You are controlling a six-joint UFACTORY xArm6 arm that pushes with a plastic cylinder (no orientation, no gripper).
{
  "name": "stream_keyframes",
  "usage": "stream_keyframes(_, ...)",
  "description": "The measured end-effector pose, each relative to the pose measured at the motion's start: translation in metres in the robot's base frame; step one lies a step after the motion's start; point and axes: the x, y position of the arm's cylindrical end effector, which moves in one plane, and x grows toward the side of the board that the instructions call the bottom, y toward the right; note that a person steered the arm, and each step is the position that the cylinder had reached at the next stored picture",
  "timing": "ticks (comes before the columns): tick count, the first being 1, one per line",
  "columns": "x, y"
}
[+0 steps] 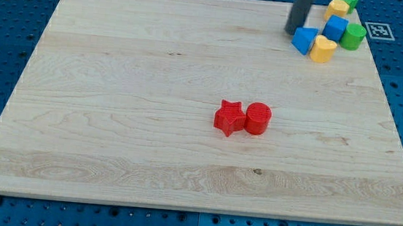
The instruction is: Push the green star left a bit
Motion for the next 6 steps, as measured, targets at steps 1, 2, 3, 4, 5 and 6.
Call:
stream_keyframes(1,-0.003,-0.040)
stream_keyframes(2,0.057,-0.048)
stream_keyframes(3,0.115,0.033)
stream_keyframes(4,0.139,0.145)
stream_keyframes(5,0.107,0.206)
stream_keyframes(6,0.050,0.206)
